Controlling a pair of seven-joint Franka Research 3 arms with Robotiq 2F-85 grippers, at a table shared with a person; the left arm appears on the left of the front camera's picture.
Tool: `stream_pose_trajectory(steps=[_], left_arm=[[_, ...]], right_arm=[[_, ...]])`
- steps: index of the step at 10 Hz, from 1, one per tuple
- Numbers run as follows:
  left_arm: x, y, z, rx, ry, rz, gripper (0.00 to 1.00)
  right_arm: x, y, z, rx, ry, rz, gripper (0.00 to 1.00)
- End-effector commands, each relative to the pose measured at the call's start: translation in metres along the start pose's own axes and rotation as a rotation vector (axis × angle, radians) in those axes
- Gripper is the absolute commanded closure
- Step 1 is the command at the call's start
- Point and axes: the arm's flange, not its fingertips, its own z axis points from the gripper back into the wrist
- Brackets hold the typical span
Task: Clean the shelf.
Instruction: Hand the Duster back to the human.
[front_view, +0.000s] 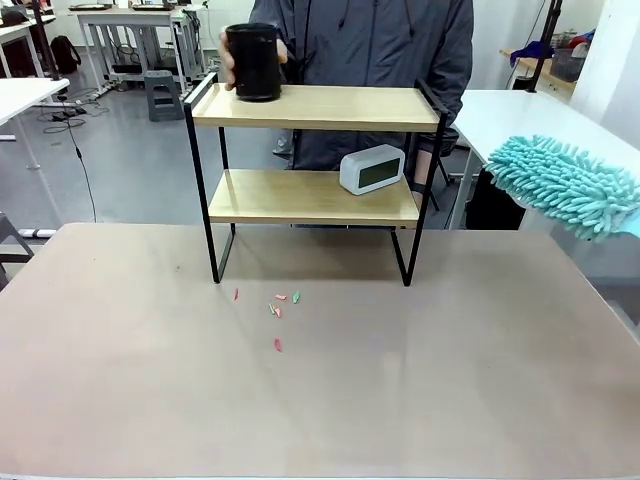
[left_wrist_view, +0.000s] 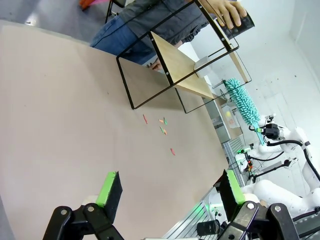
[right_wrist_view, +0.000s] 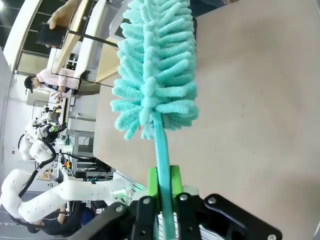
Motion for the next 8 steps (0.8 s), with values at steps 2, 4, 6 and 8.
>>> stream_pose_trajectory(steps=[2, 4, 6, 8], left_arm=[[0.001, -0.001, -0.002, -0.015, -0.021, -0.018, 0.0], [0.001, -0.001, -0.002, -0.015, -0.021, -0.018, 0.0], [0.001, -0.001, -0.002, -0.015, -0.021, -0.018, 0.0], [0.0, 0.0, 0.0, 0.0, 0.0, 0.0, 0.0]], right_arm=[[-0.002, 0.001, -0.005, 0.006, 0.001, 0.017, 0.88], [-0.002, 0.001, -0.005, 0.006, 0.001, 0.017, 0.88], [-0.002, 0.001, -0.005, 0.006, 0.001, 0.017, 0.88], [-0.023, -0.008, 0.03, 0.016, -0.036, 0.006, 0.88]])
